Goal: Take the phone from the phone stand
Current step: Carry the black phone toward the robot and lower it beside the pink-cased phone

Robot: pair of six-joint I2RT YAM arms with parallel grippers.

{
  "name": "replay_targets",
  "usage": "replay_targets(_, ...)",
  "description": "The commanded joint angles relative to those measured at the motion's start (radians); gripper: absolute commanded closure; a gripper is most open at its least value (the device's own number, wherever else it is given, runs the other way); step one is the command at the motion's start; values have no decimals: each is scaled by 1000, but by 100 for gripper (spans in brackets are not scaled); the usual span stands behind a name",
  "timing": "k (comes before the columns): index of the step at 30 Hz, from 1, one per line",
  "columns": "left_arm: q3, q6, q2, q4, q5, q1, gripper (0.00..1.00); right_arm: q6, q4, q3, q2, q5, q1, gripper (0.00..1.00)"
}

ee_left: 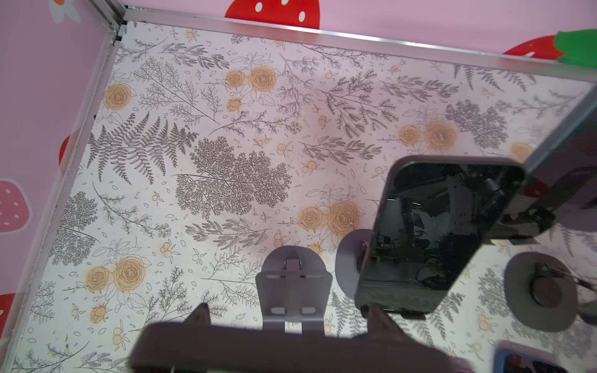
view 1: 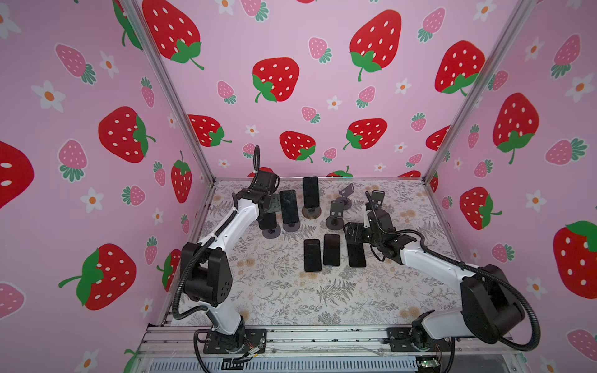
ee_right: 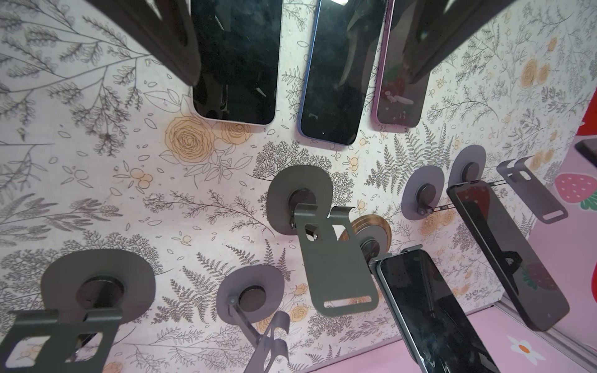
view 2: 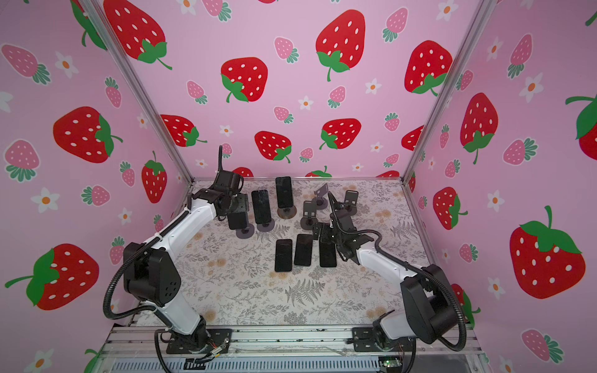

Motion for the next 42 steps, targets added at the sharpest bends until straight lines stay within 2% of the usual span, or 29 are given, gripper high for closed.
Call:
replay_targets(1, -54, -11, -72, -40, 68, -38, 31, 18, -1, 27, -24, 34, 3, 0)
replay_targets(4, -105, -17, -118, -45, 110, -75, 31, 44, 37, 5, -33, 37, 3, 0)
replay_targets(12, -279, -79, -206, -14, 127, -151, 31, 93, 100, -30, -57, 61, 3, 0)
replay_targets(17, -314, -75, -142, -26, 157, -200, 32, 99, 104, -39, -79, 66, 3, 0)
replay_targets(24, -324, -92, -75, 3, 186, -208, 33, 128, 134, -73, -99, 79, 3, 0)
replay_targets(34, -335, -135, 4, 69, 168, -214, 32, 140, 115, -83, -121, 105, 3, 0)
replay_targets(39, -343, -160, 46, 80, 110, -235, 32, 139, 108, -71, -124, 94, 3, 0)
replay_targets(42, -344, -164, 69, 90, 112, -241, 32, 144, 107, -77, -127, 108, 3, 0)
